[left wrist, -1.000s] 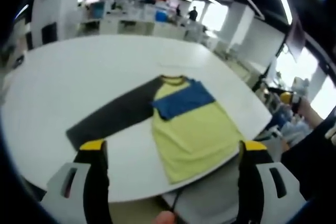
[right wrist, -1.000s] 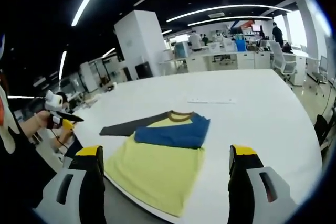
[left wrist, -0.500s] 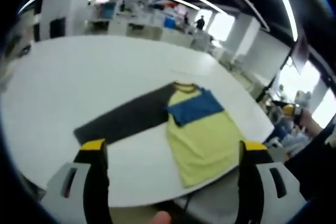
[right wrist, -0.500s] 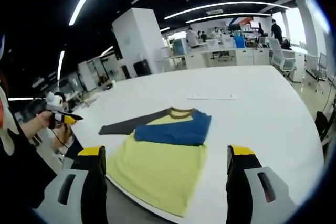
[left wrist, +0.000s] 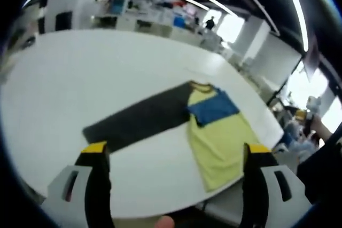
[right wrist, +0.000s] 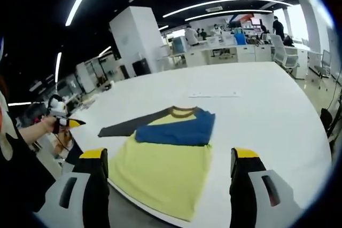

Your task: Fold the garment on the visible template until the final outline fits inside the template.

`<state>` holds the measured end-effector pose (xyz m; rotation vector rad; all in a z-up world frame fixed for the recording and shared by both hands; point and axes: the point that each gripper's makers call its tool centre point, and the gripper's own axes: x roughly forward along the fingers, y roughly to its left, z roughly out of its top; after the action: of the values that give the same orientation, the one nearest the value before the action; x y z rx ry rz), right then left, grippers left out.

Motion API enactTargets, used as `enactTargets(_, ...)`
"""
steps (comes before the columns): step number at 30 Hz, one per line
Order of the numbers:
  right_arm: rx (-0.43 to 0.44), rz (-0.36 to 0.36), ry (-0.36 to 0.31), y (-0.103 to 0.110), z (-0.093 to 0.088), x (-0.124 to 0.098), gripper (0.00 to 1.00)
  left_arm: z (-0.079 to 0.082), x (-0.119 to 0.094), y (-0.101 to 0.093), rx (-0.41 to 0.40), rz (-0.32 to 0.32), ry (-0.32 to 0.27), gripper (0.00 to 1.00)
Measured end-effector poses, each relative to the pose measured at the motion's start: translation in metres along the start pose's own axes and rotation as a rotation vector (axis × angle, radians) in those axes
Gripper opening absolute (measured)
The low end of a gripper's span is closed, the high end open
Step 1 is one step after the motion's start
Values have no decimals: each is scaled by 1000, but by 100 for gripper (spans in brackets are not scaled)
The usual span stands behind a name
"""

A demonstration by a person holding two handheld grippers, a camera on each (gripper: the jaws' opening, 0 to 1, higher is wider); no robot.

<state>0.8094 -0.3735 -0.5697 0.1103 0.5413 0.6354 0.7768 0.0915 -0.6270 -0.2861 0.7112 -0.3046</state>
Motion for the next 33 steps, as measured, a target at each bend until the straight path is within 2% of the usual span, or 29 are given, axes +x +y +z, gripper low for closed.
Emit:
enactTargets(3, -5, 2, 7, 1, 0, 4, 95, 0, 4, 15, -14, 13, -6, 100)
enactTargets(5, -4, 4, 11, 2, 1, 7, 95, 6, 7, 21, -77, -4, -53, 100)
enactTargets(7, -4, 9, 13, 3, 1, 12, 95, 8, 9, 31, -124, 0, -73, 100)
enactTargets(10, -6, 14, 23, 5, 1, 18, 95, 8, 13, 43, -127, 9, -76, 99)
enactTargets(13, -35, 20, 67, 8, -5, 26, 95, 7, 20, 55, -124, 27, -66, 99)
enactTargets(17, -31, 48, 74, 18, -4, 37, 95, 2, 28, 74, -110, 58, -29, 97)
enactTargets(22, -44, 57, 95, 22, -4, 46, 94, 6, 36, 87, -143, 44, -39, 99)
enactTargets(30, -39, 49, 100, 18, -2, 47, 94, 4, 46, 107, -103, 44, -9, 92)
enactTargets(33, -32, 40, 101, 16, -3, 46, 94, 6, 48, 114, -126, 41, -32, 88)
